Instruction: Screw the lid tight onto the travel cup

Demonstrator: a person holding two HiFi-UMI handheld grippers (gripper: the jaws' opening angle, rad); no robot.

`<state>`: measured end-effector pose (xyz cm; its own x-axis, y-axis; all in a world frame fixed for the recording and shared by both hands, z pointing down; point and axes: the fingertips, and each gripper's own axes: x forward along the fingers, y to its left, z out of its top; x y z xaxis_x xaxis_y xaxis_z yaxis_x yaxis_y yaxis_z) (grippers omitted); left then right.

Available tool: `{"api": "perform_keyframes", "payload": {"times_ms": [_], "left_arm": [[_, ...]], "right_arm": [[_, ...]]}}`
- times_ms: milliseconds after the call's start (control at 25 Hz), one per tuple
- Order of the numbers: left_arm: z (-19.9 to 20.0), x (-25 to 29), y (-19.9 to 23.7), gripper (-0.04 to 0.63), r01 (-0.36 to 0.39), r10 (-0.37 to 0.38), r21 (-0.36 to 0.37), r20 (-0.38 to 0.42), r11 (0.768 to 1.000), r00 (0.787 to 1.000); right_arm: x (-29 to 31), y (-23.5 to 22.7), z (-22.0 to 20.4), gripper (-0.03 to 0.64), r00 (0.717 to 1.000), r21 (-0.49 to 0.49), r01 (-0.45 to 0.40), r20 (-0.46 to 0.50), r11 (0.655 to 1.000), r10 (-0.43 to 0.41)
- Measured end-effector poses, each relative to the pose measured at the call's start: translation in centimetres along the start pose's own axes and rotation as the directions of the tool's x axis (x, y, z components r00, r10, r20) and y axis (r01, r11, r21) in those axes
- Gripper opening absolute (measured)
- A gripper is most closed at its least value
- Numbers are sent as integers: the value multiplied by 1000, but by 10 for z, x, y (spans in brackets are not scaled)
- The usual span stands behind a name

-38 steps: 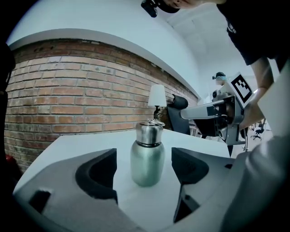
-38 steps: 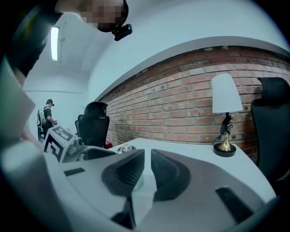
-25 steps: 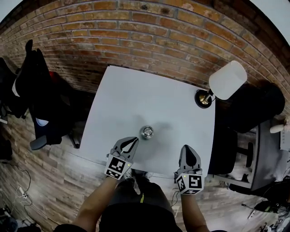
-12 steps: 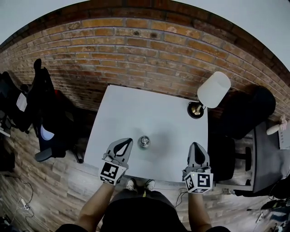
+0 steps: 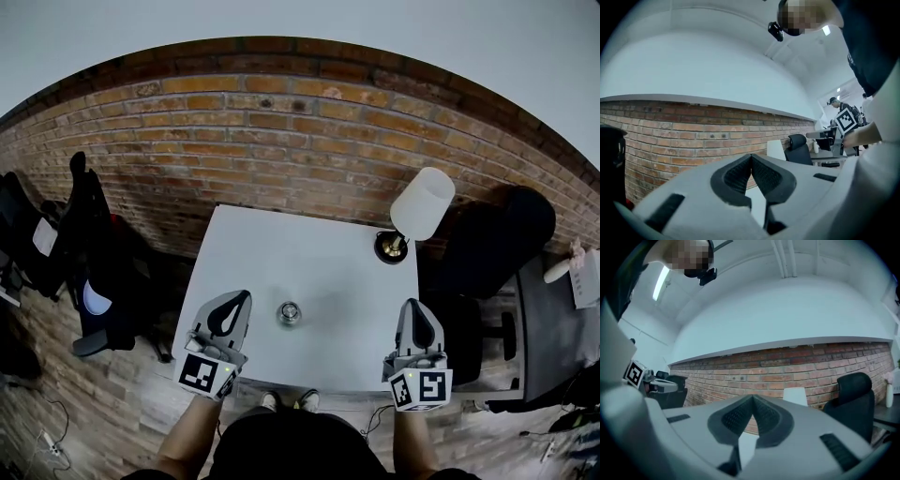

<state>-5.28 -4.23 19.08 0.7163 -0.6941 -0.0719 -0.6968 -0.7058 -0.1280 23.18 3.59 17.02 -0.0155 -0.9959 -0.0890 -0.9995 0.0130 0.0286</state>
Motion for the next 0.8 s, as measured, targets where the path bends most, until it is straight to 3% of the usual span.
{"api": "perform_keyframes", "payload": {"times_ms": [160, 280, 400, 600, 800], "left_arm": [[27, -9, 7, 24, -33, 31, 24, 43, 999, 999], [33, -21, 8, 23, -60, 60, 0, 50, 998, 997], [35, -31, 7, 23, -77, 79, -52, 52, 996, 995], [46, -42, 15, 23, -110, 113, -34, 73, 993, 991], [57, -58, 14, 23, -141, 150, -79, 122, 987, 981]], "right_arm": [[-7, -15, 15, 14, 999, 56, 29, 17, 998, -30], [-10, -19, 19, 14, 999, 69, 37, 25, 997, -39], [-14, -22, 23, 14, 999, 51, 37, 30, 998, -39], [-12, -22, 32, 14, 999, 8, 28, 45, 1000, -28], [-18, -17, 37, 14, 998, -29, 40, 56, 999, -39]]}}
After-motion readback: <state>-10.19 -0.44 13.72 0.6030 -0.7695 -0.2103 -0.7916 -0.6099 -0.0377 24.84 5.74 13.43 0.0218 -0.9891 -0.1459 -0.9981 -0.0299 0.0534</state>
